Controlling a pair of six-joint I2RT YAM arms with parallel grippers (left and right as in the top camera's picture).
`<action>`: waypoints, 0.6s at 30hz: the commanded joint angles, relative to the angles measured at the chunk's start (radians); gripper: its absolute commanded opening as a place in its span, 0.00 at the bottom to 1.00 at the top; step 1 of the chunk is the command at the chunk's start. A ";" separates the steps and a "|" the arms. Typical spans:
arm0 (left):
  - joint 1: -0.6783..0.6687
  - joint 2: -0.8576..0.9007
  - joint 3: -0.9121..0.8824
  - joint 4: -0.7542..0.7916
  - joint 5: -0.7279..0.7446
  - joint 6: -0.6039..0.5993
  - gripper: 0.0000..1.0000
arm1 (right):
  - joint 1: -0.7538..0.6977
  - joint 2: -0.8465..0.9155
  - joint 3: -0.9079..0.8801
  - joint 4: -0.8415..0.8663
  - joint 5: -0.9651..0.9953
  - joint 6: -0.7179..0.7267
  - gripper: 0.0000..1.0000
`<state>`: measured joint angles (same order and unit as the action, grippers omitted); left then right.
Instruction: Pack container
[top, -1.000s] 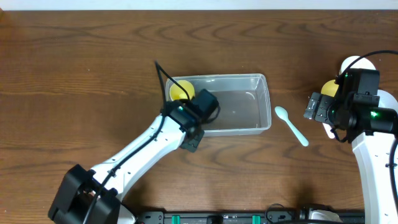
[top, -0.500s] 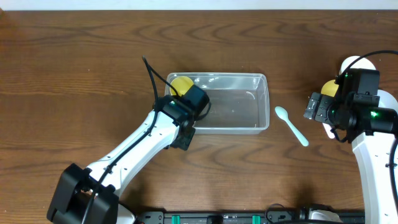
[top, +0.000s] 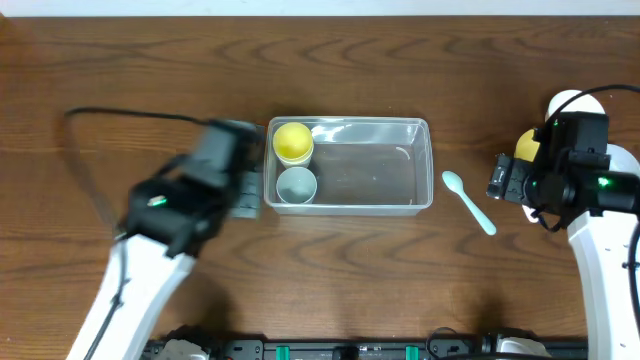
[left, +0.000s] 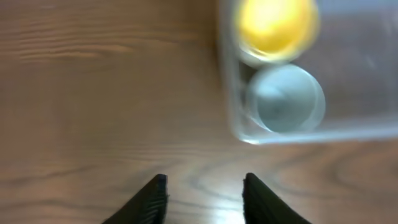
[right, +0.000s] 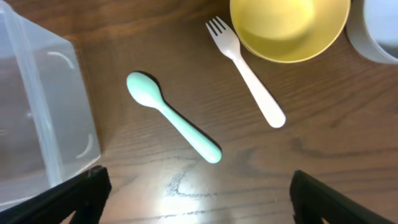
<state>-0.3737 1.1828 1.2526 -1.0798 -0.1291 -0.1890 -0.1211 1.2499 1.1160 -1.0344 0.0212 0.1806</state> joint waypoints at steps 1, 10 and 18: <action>0.157 -0.051 0.010 0.011 0.039 -0.015 0.54 | -0.013 0.046 0.159 -0.039 -0.005 -0.068 0.92; 0.458 0.003 0.010 0.111 0.312 -0.014 0.62 | -0.045 0.414 0.507 -0.158 0.021 -0.119 0.96; 0.493 0.254 0.010 0.116 0.439 0.058 0.63 | -0.061 0.635 0.515 -0.098 0.071 -0.138 0.98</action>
<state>0.1154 1.3540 1.2537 -0.9485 0.2050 -0.1814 -0.1627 1.8309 1.6157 -1.1347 0.0528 0.0711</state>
